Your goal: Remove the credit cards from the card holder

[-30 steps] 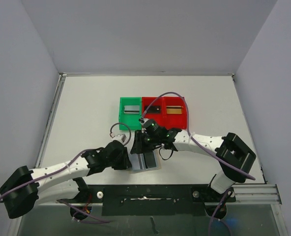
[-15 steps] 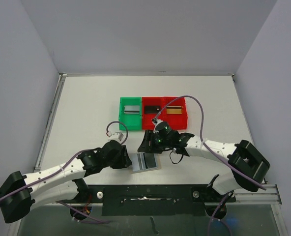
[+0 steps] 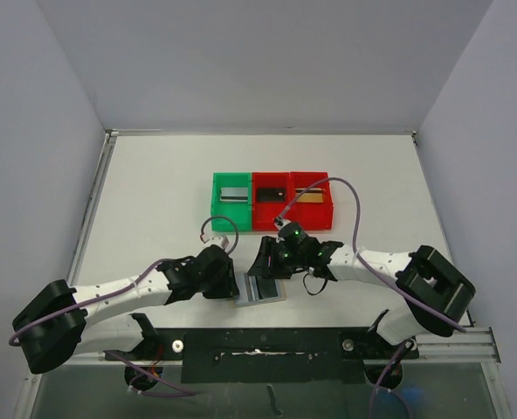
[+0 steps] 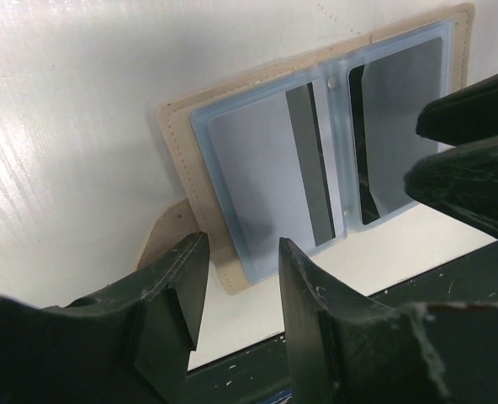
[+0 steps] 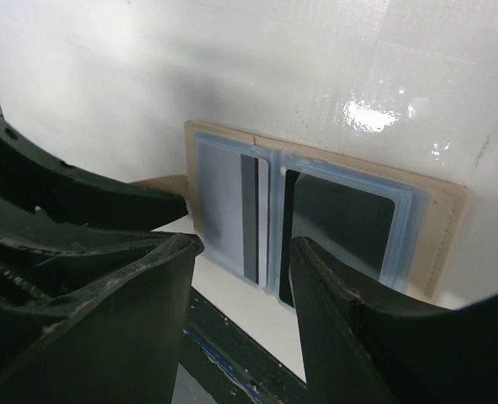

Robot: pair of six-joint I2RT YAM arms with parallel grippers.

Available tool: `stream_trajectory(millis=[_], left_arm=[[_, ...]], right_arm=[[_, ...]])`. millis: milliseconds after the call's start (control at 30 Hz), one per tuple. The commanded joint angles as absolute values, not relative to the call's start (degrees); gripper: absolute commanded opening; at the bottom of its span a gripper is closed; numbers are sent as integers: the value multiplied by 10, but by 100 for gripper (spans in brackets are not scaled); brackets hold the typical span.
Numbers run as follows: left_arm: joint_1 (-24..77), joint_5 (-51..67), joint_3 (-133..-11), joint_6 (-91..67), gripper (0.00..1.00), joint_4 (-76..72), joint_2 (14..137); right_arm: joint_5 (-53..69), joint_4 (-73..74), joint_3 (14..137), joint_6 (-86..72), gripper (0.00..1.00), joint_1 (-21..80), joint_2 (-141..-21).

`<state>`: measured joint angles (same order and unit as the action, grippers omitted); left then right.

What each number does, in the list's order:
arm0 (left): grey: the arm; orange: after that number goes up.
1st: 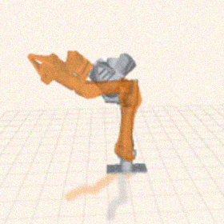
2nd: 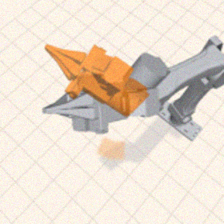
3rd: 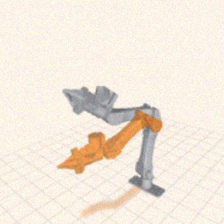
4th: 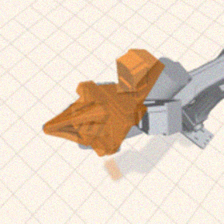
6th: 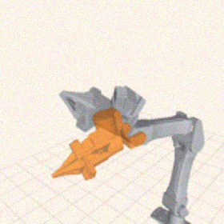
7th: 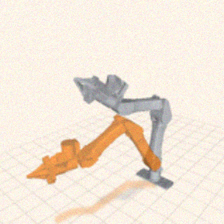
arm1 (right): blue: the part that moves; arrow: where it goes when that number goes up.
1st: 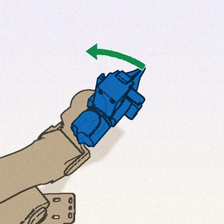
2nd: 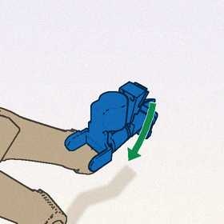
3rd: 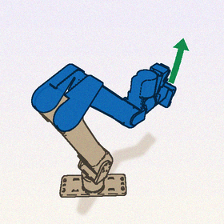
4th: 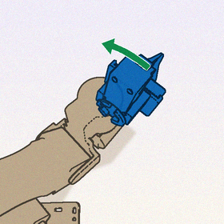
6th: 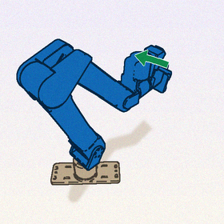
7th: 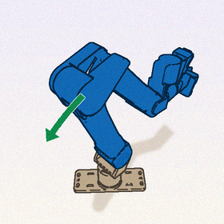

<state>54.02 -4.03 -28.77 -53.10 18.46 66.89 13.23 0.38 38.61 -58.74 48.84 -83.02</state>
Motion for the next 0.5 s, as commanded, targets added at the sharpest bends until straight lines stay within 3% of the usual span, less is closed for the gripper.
stream_trajectory(millis=[0,467], left_arm=[[539,-46,-299,-543,37,176,663],[539,-52,-293,-534,32,170,671]], right_arm=[[144,-14,421,-581,49,496,-852],[169,23,461,-564,40,508,-904]])
